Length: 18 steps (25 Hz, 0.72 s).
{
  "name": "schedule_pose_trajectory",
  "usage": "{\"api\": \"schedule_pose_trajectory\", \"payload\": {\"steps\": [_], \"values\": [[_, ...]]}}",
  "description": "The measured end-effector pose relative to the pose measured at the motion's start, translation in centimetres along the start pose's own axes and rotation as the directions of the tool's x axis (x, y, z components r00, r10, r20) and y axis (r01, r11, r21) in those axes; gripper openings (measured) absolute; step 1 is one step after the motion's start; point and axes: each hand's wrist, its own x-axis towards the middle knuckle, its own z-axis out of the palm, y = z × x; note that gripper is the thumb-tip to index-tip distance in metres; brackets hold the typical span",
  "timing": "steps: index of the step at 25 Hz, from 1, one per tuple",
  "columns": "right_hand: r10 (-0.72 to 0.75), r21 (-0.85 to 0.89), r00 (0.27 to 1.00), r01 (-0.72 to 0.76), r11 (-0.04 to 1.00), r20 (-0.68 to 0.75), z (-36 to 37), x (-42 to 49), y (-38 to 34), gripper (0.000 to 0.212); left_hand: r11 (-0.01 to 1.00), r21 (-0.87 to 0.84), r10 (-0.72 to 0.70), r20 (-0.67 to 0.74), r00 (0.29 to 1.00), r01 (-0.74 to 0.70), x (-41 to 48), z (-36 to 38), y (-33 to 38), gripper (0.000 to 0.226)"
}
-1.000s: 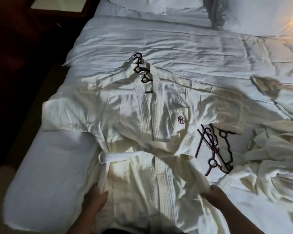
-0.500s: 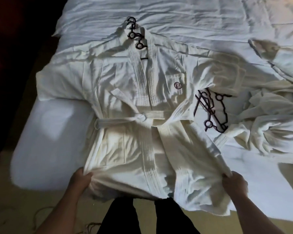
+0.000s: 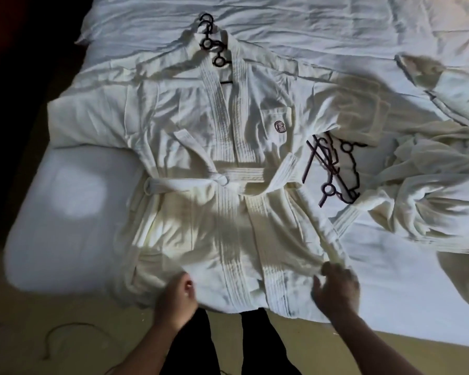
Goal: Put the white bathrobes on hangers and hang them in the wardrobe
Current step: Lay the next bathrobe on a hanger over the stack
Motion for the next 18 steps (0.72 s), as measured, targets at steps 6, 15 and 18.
{"api": "schedule_pose_trajectory", "payload": {"steps": [6, 15, 18], "values": [[-0.092, -0.245, 0.939, 0.180, 0.953, 0.331, 4.9, -0.4, -9.0, 0.054, 0.962, 0.270, 0.002, 0.168, 0.986, -0.048, 1.5, 7.6, 9.7, 0.050], [-0.524, 0.026, 0.507, 0.701, 0.713, 0.684, 2.7, -2.0, -5.0, 0.054, 0.964, -0.210, 0.013, 0.651, 0.759, 0.163, -0.9, 3.4, 11.9, 0.025], [-0.425, -0.003, 0.617, 0.570, 0.822, 0.662, 3.4, -1.3, -4.1, 0.056, 0.812, -0.449, -0.011, 0.627, 0.779, 0.373, -1.2, 4.3, 12.1, 0.013]]}}
